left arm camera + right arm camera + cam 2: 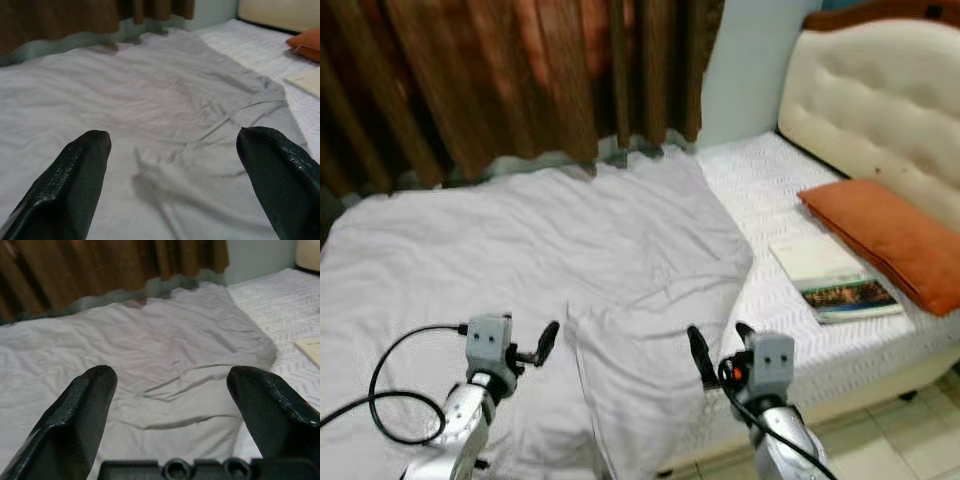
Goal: Clean up the room
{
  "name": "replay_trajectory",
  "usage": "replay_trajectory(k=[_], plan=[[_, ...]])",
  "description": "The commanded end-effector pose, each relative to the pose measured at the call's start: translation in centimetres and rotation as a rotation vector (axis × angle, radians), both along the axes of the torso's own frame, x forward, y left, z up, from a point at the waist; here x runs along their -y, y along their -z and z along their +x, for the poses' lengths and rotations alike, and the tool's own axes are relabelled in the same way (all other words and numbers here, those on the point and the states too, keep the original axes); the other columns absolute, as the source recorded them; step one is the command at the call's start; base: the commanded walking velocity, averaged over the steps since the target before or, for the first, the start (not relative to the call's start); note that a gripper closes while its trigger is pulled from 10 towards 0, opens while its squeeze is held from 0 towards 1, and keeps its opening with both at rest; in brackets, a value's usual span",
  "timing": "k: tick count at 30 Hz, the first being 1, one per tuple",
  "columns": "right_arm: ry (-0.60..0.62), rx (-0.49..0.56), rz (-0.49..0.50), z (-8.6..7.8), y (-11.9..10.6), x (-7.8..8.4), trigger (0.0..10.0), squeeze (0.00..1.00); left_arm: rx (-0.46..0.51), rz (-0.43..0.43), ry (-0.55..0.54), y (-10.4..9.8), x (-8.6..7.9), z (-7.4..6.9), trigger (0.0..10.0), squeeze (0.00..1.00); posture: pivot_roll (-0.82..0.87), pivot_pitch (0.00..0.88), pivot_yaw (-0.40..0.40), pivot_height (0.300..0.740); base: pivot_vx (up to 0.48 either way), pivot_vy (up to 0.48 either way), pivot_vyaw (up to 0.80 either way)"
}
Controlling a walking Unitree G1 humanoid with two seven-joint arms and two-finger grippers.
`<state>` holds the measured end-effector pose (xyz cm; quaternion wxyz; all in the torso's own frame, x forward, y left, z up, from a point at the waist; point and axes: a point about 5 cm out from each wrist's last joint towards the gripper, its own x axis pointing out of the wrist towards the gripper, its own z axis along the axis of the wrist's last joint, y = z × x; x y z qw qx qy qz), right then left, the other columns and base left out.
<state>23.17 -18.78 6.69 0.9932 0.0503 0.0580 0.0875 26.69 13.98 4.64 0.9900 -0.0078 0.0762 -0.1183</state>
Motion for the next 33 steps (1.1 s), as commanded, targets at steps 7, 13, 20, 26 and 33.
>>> replay_trajectory(k=[7, 13, 20, 26, 33], plan=[[-0.033, -0.007, -0.033, -0.4, -0.1, -0.2, 10.0, 0.0, -0.045, 0.053, 0.045, 0.1, 0.7, 2.1, 10.0, 0.0, -0.15, 0.06, 0.052, 0.74, 0.388, 0.0, 0.0], [-0.021, -0.008, -0.037, -1.0, 0.0, -0.2, 10.0, 0.0, -0.071, 0.076, 0.01, 0.2, -0.5, 3.4, 10.0, 0.0, -0.19, 0.065, 0.083, 0.74, 0.0, 0.0, 0.0], [0.009, -0.001, -0.022, -2.0, -0.2, -0.6, 10.0, 0.0, -0.091, 0.078, 0.022, -0.4, 0.1, 6.0, 10.0, 0.0, -0.22, 0.122, 0.095, 0.74, 0.0, 0.0, 0.0], [-0.013, -0.018, -0.044, -6.7, -2.7, -1.9, 10.0, 0.0, -0.051, 0.055, 0.028, -3.4, 2.0, 9.0, 10.0, 0.0, -0.32, 0.437, 0.094, 0.74, 0.0, 0.0, 0.0], [-0.024, -0.141, -0.054, -14.3, -4.9, -3.2, 10.0, 0.0, -0.038, 0.019, -0.016, -5.1, 3.9, 10.4, 10.0, 0.0, -0.47, 0.681, 0.046, 0.74, 0.0, 0.0, 0.0]])
